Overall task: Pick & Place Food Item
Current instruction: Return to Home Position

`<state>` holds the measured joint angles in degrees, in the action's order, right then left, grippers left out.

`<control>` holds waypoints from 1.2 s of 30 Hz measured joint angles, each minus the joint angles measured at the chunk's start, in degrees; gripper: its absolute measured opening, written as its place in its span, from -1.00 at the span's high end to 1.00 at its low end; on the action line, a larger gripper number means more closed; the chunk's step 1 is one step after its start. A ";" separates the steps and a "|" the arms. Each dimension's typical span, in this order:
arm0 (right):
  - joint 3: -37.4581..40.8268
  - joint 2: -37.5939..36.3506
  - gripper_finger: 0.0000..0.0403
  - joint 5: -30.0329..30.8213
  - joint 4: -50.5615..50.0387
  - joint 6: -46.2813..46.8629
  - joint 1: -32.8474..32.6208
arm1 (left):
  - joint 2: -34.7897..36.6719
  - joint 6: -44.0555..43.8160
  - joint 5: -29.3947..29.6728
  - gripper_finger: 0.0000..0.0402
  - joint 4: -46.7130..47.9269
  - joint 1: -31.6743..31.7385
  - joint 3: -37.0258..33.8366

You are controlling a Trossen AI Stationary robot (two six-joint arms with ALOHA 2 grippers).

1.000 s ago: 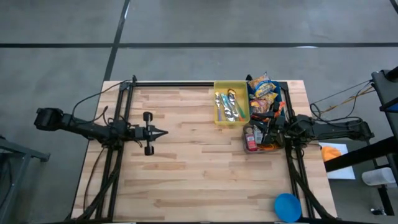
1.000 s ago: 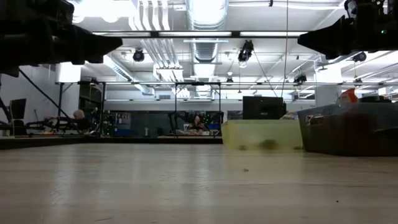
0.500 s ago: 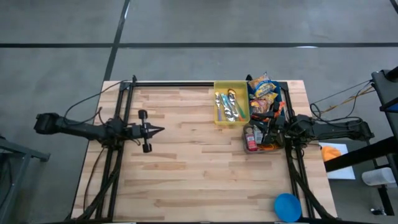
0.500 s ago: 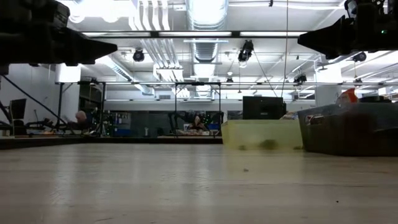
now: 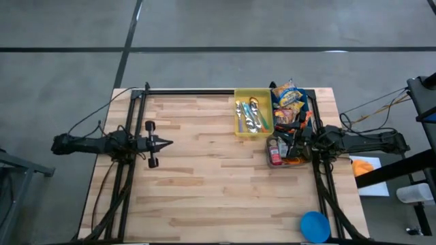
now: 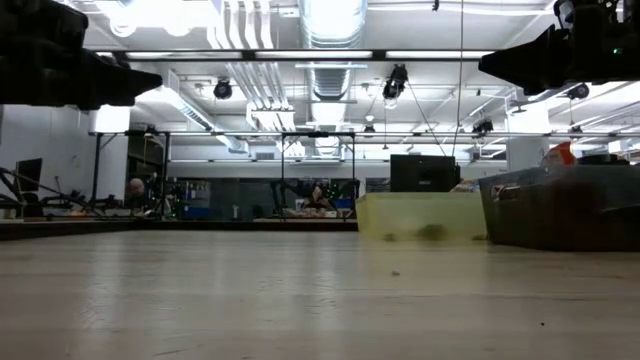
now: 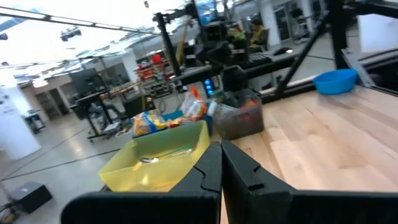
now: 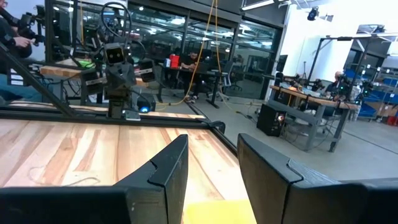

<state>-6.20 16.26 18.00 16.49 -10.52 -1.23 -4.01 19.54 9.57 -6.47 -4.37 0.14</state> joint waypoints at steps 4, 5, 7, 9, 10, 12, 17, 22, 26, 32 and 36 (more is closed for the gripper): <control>0.00 0.01 0.32 0.01 0.01 0.00 0.02 | 4.04 -0.01 -2.10 1.00 4.26 -0.10 0.17; 0.00 -0.01 0.32 0.00 -0.01 -0.01 0.00 | 3.92 -0.01 -2.18 1.00 4.65 -0.10 0.27; 0.00 0.06 0.32 0.02 -0.01 0.00 0.02 | 4.01 -0.01 -2.31 1.00 4.68 -0.10 0.28; 0.00 0.06 0.32 -0.02 -0.04 0.00 0.00 | 4.02 -0.01 -2.32 1.00 4.58 -0.10 0.13; 0.00 0.10 0.32 0.02 0.00 0.00 0.02 | 4.02 -0.01 -2.30 1.00 4.58 -0.10 0.13; -0.02 0.12 0.32 0.02 -0.04 0.00 0.02 | 3.91 -0.01 -2.28 1.00 4.58 -0.10 0.13; 0.00 0.21 0.32 0.00 -0.02 0.00 0.00 | 3.78 -0.01 -2.24 1.00 4.58 -0.10 0.13; 0.00 0.21 0.32 0.00 -0.02 0.00 0.00 | 3.78 -0.01 -2.11 1.00 4.62 -0.10 0.13; 0.00 0.21 0.32 0.00 -0.02 0.00 0.00 | 3.78 -0.04 -2.11 1.00 4.68 -0.10 0.13; 0.00 0.18 0.32 0.00 -0.02 0.00 0.01 | 3.78 -0.04 -2.13 1.00 4.79 -0.10 0.13; 0.00 0.18 0.32 0.00 -0.02 0.00 0.00 | 3.78 -0.06 -2.12 1.00 4.82 -0.10 0.13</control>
<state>-6.20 16.45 18.00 16.47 -10.52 -1.23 -0.23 19.49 7.46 -1.65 -4.47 0.27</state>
